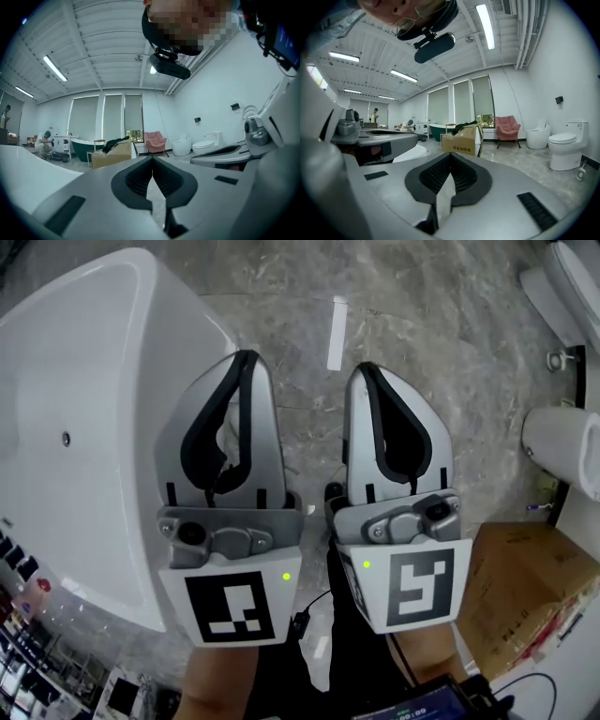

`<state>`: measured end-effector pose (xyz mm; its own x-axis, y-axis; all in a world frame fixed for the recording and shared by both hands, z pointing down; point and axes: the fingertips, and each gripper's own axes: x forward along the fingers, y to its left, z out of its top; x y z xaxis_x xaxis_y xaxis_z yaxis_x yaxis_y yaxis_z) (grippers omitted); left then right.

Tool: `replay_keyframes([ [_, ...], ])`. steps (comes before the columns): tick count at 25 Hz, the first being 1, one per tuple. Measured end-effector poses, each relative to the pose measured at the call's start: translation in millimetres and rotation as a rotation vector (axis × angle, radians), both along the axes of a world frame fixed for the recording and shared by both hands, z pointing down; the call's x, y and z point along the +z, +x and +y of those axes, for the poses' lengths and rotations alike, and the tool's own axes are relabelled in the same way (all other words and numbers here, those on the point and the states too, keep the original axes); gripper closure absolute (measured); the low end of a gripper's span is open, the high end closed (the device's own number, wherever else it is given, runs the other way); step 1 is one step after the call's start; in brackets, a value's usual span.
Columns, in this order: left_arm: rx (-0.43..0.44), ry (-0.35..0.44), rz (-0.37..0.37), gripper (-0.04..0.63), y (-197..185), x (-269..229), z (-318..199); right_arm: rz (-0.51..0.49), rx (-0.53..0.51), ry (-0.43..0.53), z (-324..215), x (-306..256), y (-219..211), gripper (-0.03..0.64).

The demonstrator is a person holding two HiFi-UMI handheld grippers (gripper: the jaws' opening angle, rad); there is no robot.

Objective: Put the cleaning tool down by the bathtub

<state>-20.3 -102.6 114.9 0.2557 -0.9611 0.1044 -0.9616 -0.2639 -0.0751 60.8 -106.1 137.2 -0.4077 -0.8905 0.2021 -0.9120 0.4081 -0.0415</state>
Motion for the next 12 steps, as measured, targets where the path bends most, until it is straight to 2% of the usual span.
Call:
replay_keyframes([
  [12,0.017,-0.017,0.005,0.58,28,13,14,0.004,0.018,0.019,10,3,28,0.604],
])
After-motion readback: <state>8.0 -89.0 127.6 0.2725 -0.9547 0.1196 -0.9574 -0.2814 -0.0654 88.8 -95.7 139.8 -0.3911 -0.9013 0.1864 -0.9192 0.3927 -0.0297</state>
